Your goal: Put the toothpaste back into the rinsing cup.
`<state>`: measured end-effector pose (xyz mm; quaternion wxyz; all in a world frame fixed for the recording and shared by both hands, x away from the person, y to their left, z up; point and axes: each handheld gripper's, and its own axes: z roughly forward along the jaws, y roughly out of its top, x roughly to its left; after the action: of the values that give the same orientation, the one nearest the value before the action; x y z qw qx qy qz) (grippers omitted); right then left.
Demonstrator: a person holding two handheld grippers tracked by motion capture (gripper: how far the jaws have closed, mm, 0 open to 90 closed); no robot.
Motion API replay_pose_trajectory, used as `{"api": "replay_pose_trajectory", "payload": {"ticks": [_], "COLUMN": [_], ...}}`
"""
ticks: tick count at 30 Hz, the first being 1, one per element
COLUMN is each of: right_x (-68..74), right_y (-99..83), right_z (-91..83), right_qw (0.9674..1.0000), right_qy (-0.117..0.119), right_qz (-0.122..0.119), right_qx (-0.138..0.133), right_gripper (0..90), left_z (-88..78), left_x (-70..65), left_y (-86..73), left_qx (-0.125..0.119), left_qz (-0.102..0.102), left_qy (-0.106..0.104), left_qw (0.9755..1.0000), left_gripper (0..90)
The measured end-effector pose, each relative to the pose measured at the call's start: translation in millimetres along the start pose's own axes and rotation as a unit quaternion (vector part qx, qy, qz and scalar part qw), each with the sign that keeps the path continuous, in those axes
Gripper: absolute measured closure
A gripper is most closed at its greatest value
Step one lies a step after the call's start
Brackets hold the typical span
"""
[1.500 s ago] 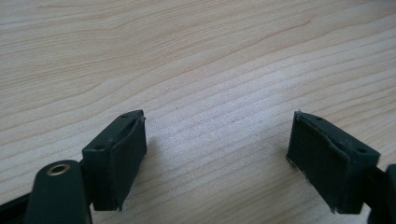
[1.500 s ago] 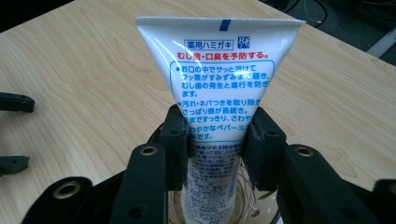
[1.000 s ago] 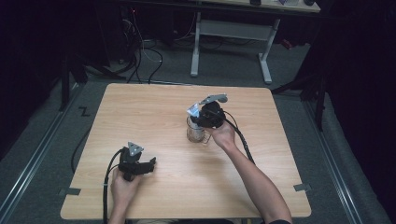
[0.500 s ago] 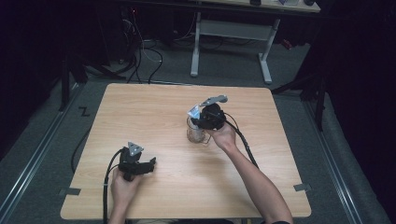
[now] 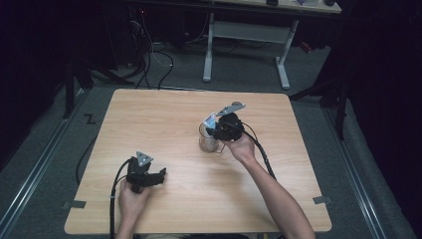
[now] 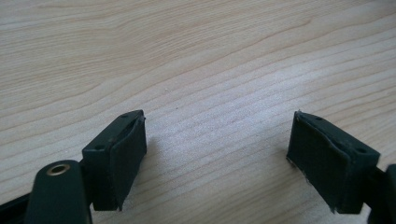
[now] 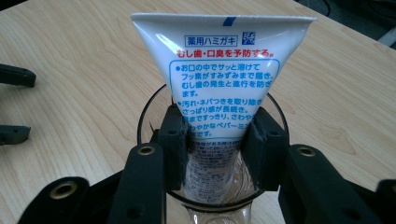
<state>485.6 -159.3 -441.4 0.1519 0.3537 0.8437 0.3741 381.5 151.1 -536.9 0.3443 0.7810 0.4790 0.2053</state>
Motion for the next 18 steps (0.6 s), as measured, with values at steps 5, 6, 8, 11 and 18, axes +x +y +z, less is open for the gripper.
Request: {"api": "replay_pose_trajectory", "payload": {"ticks": [5,6,8,11,18], "right_x": [0.8,0.5,0.2,0.8,1.3], "right_y": [-1.1,-1.5,-2.3,-3.7,-9.4], "right_z": [-0.9,-1.2,-1.6,-2.4,-4.8], "right_qw": [1.0,1.0,1.0,1.0,1.0], "right_qy": [-0.001,0.0,0.0,0.0,0.001], "right_qz": [-0.003,-0.002,-0.001,-0.004,0.001], "right_qx": [0.002,0.002,0.003,0.003,-0.002], "right_gripper": [62.4,62.3,62.1,61.8,61.2], "left_z": [0.0,0.0,0.0,0.0,0.0], "left_x": [0.0,0.0,0.0,0.0,-0.1], "left_y": [0.0,0.0,0.0,0.0,0.1], "left_qx": [0.0,0.0,0.0,0.0,0.0], "left_qz": [0.0,0.0,0.0,0.0,0.0], "left_qy": [0.0,0.0,0.0,0.0,0.0], "left_qw": [1.0,1.0,1.0,1.0,1.0], "left_gripper": [19.6,19.6,19.6,19.6,19.6]}}
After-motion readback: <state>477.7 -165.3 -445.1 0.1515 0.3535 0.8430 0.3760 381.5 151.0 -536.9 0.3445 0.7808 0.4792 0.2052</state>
